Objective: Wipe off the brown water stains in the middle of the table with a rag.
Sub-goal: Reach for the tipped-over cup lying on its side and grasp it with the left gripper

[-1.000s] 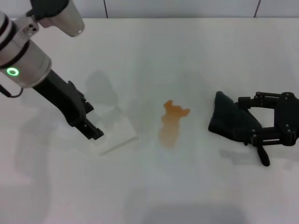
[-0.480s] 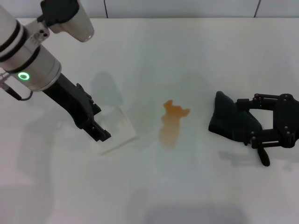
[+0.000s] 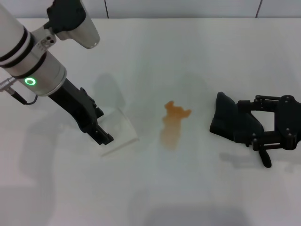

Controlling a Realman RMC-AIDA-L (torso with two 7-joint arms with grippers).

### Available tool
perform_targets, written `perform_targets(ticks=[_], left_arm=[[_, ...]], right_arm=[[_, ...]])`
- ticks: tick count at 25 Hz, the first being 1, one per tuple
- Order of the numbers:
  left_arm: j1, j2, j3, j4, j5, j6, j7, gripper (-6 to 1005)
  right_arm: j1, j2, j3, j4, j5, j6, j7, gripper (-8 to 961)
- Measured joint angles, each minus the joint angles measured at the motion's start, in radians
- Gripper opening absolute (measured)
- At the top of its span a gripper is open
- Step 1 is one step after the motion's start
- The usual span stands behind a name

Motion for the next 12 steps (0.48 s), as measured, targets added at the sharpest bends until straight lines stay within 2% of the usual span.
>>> perform_targets(ticks=[12], left_arm=[[-0.009, -0.001, 0.004, -0.056, -0.027, -0.056, 0.012, 770]], right_arm=[[0.000, 0.000, -0.003, 0.000, 0.000, -0.008, 0.002, 841]])
